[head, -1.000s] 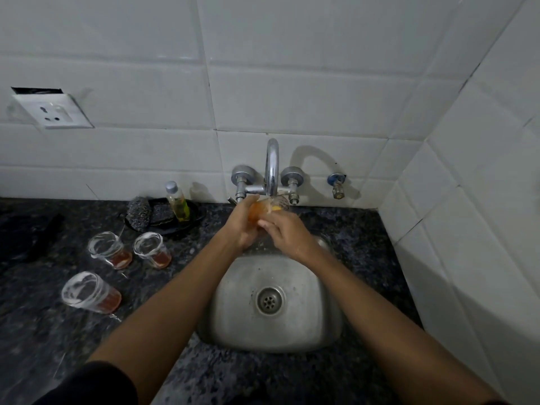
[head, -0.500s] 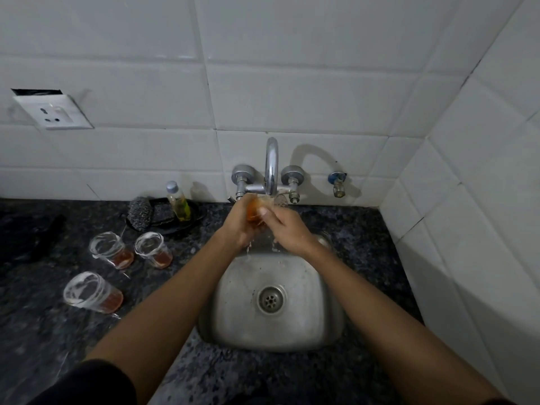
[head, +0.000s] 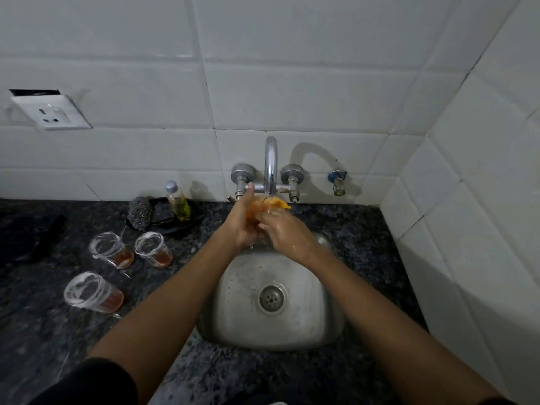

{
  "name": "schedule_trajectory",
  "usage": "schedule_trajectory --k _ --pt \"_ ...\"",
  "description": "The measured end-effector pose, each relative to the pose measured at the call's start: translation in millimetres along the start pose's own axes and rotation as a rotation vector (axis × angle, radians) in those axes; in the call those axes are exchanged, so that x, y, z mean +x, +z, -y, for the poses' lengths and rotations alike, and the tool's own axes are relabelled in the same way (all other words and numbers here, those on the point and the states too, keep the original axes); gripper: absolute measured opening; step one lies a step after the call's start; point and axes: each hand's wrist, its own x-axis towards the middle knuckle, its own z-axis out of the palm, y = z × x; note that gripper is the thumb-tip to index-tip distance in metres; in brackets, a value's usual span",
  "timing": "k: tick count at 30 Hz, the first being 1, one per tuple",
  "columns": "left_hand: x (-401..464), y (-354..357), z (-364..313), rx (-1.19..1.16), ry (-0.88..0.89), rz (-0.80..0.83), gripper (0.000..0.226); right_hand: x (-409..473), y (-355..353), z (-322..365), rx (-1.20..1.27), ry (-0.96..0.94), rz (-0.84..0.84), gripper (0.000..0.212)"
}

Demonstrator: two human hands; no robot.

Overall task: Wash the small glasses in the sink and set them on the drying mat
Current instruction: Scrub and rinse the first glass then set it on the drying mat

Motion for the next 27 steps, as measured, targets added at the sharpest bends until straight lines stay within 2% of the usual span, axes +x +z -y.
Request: schedule_trajectory --k 3,5,6,10,15,17,19,20,25,27 --pt "0.8 -3.3 1.1 -0.009 0.102 -0.064 0.041 3.2 -0.6 3.5 0.228 0.137 -0.058 0.024" --pt "4.5 -7.4 5.2 -0.032 0.155 -0.059 0.033 7.8 -3.6 10.1 0.333 0.239 -0.051 0.027" --pt "5.1 -7.7 6.9 -0.06 0.146 -0.041 0.032 8.6 -5.1 10.6 0.291 0.219 -0.054 0.029" --pt "-1.3 1.2 -1.8 -0.056 0.075 -0.028 0.05 2.4 -2.5 3.1 0.033 0.023 -0.033 0.032" --pt "-2.6 -3.3 1.8 -0.066 0.158 -0.078 0.033 10.1 -3.4 19.0 0.327 0.248 -0.016 0.026" --pt "-5.2 -1.4 3.0 -0.123 0.098 -0.058 0.042 12.9 -4.7 20.3 0.189 0.175 -0.056 0.03" --pt "-5.5 -0.2 0.5 -0.103 0.01 -0.046 0.059 9.6 -3.1 14.0 -0.024 0.041 -0.006 0.03" --pt "-5.0 -1.1 -0.5 -0.079 -0.005 -0.054 0.062 7.2 -2.4 10.3 -0.049 0.023 0.025 0.029" --pt "-2.6 -6.4 3.6 -0.105 0.088 -0.08 0.046 12.4 -4.4 21.5 0.365 0.231 -0.02 0.034" --pt "-5.7 -3.0 3.7 -0.144 0.082 -0.062 0.05 14.9 -4.1 21.5 0.218 0.16 -0.048 0.033"
